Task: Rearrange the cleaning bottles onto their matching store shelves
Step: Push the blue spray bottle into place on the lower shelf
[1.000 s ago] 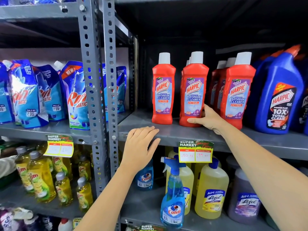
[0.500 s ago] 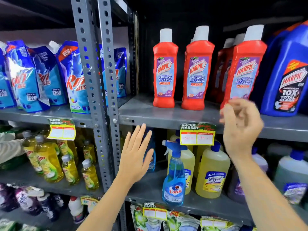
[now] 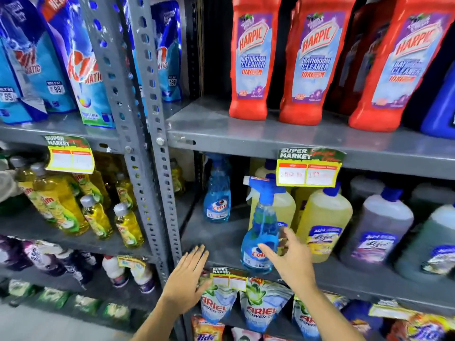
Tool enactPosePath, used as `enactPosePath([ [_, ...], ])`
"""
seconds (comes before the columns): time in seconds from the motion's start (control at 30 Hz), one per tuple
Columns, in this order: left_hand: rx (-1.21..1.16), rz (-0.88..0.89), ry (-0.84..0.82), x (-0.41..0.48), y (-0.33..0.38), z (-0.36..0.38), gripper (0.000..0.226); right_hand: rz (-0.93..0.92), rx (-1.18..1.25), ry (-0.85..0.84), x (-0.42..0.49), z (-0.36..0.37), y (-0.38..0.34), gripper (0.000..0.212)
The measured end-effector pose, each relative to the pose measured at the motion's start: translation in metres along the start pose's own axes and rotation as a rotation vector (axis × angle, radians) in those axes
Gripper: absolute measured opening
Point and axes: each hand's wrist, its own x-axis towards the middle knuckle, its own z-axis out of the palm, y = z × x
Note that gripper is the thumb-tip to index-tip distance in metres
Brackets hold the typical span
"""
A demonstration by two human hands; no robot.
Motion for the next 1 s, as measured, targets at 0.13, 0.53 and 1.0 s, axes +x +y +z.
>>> enactPosePath([
  [0.13, 0.043, 0.021, 0.035, -0.002, 0.003, 0.003, 0.075, 0.060, 0.002, -0.027, -0.001, 0.019, 0.007, 0.047],
  [0.53, 0.013, 0.077, 0.107, -0.003, 0.000, 0.009, 0.078, 0.045, -0.019, 0.004, 0.007, 0.069, -0.032, 0.045],
  [1.0, 0.104, 0.055, 0.082, -0.004, -0.001, 0.007, 0.078, 0.013, -0.024, -0.273, 0.062, 0.097, -0.057, 0.057],
])
